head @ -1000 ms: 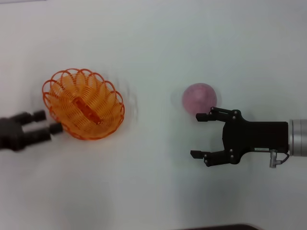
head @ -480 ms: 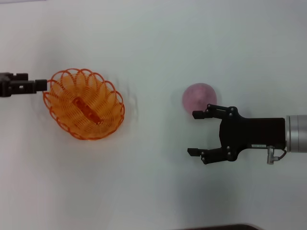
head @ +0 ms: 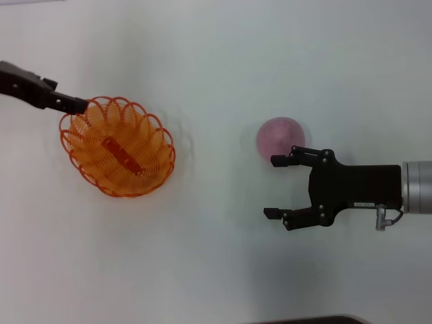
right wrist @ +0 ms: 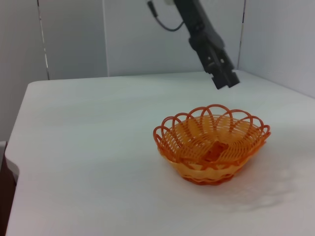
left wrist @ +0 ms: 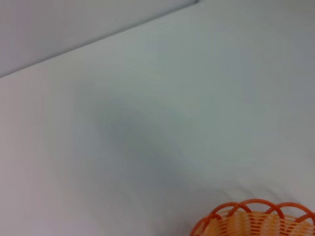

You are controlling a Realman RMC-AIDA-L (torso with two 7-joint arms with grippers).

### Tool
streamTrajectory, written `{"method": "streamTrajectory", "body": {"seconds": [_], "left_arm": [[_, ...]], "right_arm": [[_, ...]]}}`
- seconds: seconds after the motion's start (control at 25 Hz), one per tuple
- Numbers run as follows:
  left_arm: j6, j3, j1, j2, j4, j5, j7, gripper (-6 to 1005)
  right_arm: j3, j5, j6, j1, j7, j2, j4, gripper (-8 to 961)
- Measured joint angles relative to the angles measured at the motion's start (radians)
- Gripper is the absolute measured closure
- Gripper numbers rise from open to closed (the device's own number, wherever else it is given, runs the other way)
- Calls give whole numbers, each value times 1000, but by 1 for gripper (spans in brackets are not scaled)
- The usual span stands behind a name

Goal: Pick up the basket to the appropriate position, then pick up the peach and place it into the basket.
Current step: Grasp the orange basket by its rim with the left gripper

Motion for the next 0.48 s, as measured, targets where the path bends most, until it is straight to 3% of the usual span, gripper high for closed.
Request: {"method": "streamTrajectory", "body": {"seconds": [0.2, 0.48], "left_arm": [[-3, 73, -62, -6, -8, 75, -21, 185], [-42, 162, -80, -20, -14, 109, -20, 188]], "right_arm": [[0, 0, -2, 0, 1, 0, 0, 7], [0, 0, -7, 2, 4, 0, -3, 7]]}}
